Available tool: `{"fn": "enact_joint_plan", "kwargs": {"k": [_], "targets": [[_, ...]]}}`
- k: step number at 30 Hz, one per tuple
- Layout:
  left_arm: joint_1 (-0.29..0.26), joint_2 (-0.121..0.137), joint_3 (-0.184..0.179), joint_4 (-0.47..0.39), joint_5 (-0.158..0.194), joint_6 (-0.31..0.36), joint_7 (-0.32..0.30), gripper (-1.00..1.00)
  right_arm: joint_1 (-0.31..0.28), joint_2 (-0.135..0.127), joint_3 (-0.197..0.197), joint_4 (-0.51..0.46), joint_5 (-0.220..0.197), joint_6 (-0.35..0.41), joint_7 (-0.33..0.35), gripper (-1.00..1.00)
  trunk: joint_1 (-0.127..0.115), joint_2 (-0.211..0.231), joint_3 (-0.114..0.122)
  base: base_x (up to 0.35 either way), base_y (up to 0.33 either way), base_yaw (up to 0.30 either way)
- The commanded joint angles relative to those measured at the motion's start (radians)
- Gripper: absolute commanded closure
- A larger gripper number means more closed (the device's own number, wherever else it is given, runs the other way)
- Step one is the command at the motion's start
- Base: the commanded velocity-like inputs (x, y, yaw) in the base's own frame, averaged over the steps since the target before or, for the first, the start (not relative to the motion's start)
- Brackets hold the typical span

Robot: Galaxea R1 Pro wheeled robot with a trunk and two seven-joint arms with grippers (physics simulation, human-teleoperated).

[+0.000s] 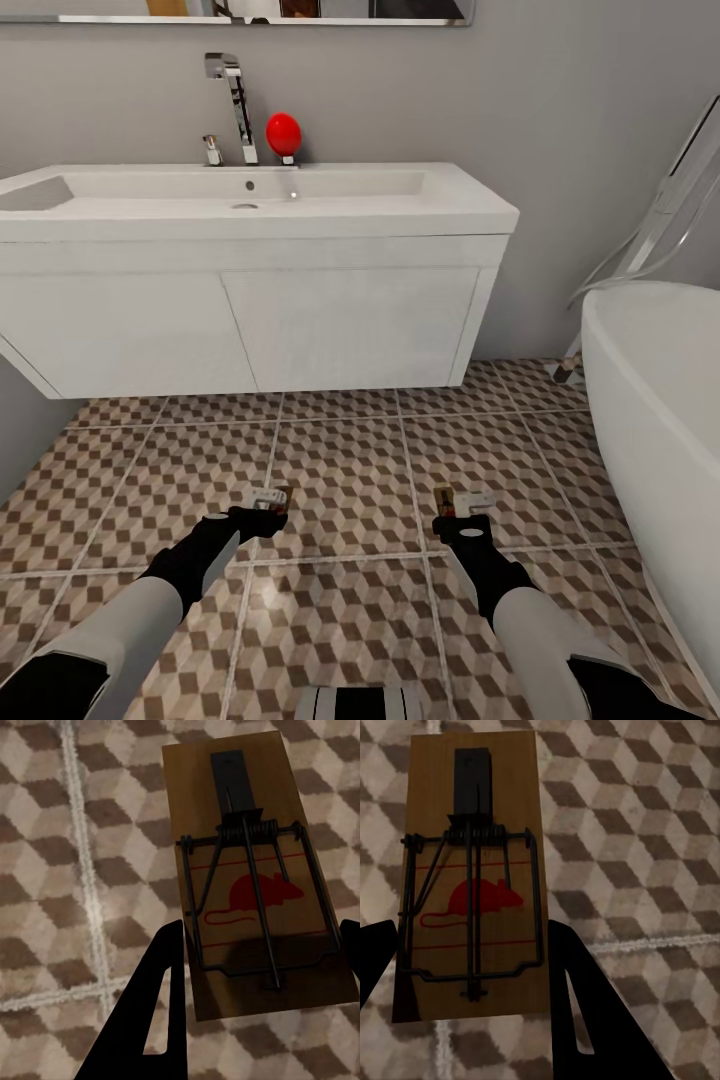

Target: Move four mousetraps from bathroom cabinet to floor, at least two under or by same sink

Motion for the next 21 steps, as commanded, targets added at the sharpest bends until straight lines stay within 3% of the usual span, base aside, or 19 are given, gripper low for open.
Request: {"fn": "enact_joint_plan", "kwargs": {"k": [1,11,21], "targets": [[0.000,0.001,-0.006,-0.002,0.009,0.006,0.001,1.00,0.000,0.001,-0.004,-0.002,0.007,0.006,-0.003,1.00,0.000,0.000,-0.001,0.000,0.000,0.000],[0.000,0.001,-0.007,0.006,0.011,0.007,0.003,1.00,0.000,0.001,-0.004,-0.002,0.006,0.006,-0.003,1.00,0.000,0.000,-0.001,0.000,0.000,0.000],[0.000,0.001,-0.007,0.019,0.017,0.031,0.045,1.00,0.000,0.001,-0.004,-0.002,0.005,0.006,-0.003,1.00,0.000,0.000,-0.001,0.000,0.000,0.000]]}}
